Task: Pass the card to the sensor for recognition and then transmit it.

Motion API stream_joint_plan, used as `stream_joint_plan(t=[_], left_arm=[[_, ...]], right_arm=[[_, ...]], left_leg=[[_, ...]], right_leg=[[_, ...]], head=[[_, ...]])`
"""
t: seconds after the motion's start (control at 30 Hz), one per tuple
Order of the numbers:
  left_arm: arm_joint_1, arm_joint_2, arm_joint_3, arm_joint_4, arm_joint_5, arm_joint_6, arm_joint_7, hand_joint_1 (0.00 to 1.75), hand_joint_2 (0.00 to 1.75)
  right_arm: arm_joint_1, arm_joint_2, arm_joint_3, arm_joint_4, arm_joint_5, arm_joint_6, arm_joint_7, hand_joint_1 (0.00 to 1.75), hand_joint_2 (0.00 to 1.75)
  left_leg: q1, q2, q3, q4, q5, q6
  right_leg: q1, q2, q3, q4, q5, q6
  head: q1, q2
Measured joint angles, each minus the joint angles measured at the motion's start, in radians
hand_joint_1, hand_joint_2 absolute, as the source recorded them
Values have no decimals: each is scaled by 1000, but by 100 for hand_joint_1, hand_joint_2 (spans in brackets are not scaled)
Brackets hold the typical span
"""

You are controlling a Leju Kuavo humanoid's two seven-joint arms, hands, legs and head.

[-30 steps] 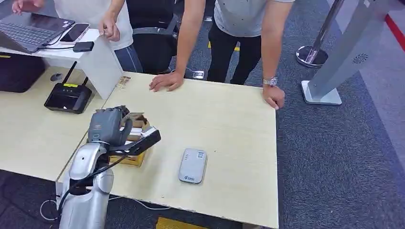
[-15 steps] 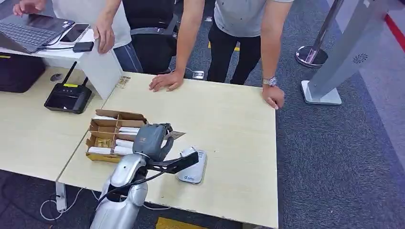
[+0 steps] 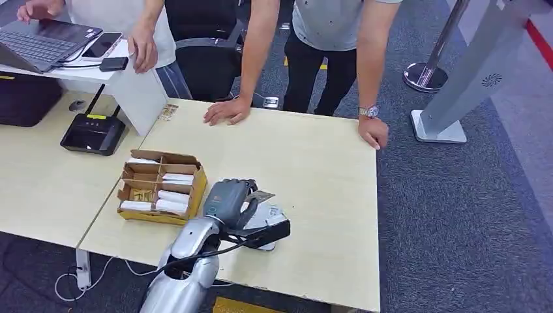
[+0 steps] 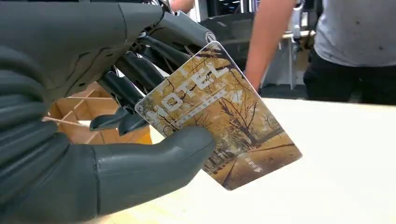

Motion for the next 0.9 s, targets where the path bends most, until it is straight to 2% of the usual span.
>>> stream_joint_plan(t=[0.13, 0.5, 0.63, 0.9], left_arm=[[18, 1, -24, 11, -13, 2, 18, 175, 175], [120, 42, -34, 11, -71, -5, 55, 175, 175], [123, 55, -43, 11, -75, -5, 90, 175, 175], [124, 69, -45, 9, -79, -13, 101, 175, 175]], right_arm=[[0, 0, 0, 0, -3, -2, 3, 0, 0], [0, -2, -6, 0, -10, -2, 3, 0, 0], [0, -3, -10, 0, -10, -2, 1, 0, 0], [0, -8, -13, 0, -10, -2, 3, 0, 0]], left_leg=[[0, 0, 0, 0, 0, 0], [0, 0, 0, 0, 0, 0], [0, 0, 0, 0, 0, 0], [0, 0, 1, 0, 0, 0]], right_leg=[[0, 0, 0, 0, 0, 0], [0, 0, 0, 0, 0, 0], [0, 0, 1, 0, 0, 0], [0, 0, 2, 0, 0, 0]], head=[[0, 0], [0, 0], [0, 0], [0, 0]])
